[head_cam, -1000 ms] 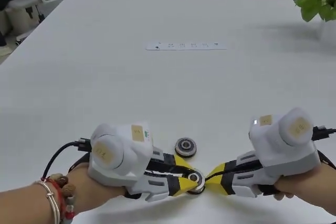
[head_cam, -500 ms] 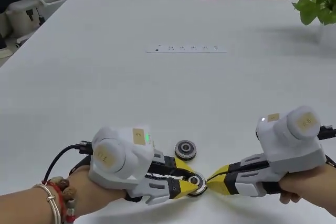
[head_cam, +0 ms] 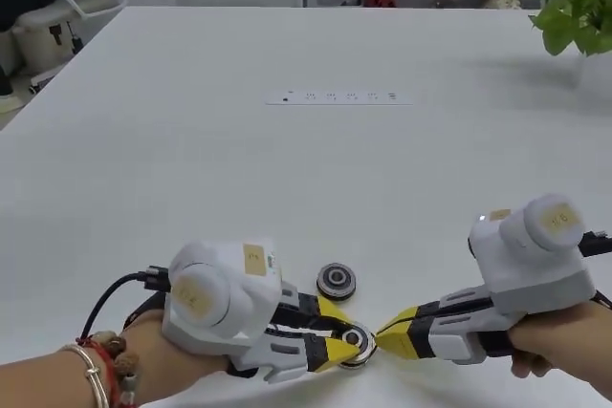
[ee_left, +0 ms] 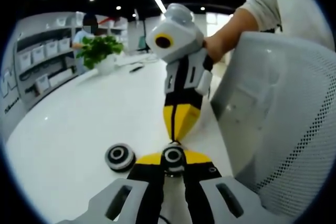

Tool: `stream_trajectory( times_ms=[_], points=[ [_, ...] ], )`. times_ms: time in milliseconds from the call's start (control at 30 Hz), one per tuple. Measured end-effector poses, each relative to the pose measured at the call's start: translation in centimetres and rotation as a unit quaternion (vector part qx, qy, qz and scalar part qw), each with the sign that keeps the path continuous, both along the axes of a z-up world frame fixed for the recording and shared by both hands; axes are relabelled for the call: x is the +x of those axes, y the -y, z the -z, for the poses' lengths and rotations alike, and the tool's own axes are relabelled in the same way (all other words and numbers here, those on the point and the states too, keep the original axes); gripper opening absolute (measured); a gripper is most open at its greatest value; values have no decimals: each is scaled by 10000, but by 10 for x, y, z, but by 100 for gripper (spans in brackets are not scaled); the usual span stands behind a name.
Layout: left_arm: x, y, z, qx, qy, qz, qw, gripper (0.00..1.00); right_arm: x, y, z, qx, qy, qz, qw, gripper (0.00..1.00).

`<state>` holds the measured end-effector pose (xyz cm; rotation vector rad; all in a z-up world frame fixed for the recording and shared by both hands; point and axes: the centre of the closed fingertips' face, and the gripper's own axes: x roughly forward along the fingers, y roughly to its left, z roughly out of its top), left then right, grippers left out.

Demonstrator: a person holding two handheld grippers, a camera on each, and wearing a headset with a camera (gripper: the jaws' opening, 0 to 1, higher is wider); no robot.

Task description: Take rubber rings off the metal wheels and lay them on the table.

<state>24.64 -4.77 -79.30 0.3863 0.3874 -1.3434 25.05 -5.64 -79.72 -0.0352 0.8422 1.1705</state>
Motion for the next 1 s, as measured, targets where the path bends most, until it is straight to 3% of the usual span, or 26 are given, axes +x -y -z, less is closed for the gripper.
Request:
stream_trajectory(
  times_ms=[100, 133, 167, 200, 267, 300, 400, 533, 700, 867, 1000],
  points=[
    [0, 0, 0, 20, 17, 7, 10000, 14, 0, -1, -2, 8, -9, 5, 10000, 0],
    [0, -1, 0, 32, 30, 10, 10000, 14, -3, -8, -13, 337, -33, -87, 9994, 0],
    [0, -1, 0, 33, 24, 6, 10000, 14, -2, -15, -26, 724, -177, 35, 9972, 0],
    [1, 0, 0, 32, 22, 5, 10000, 14, 0, -19, -39, 914, -317, 204, 9951, 0],
    [1, 0, 0, 31, 24, 10, 10000, 14, 12, -12, -39, 427, 376, 25, 9984, 0],
    [1, 0, 1, 32, 25, 10, 10000, 14, 11, -14, -40, 366, 453, -28, 9983, 0],
    [1, -1, 1, 42, 25, -3, 10000, 14, 11, -12, -34, 387, 309, 41, 9988, 0],
    [1, -1, 1, 39, 24, -1, 10000, 14, 2, -5, -16, 45, 495, -301, 9983, 0],
    [1, -1, 1, 27, 21, 8, 10000, 14, -4, 1, -4, -109, 508, -426, 9977, 0],
    [1, -1, 1, 15, 17, 13, 10000, 14, -10, 0, 4, -216, 530, -655, 9962, 12],
    [1, 0, 1, 2, 12, 10, 10000, 14, -19, -9, 9, -179, 496, -914, 9944, 27]
  ],
)
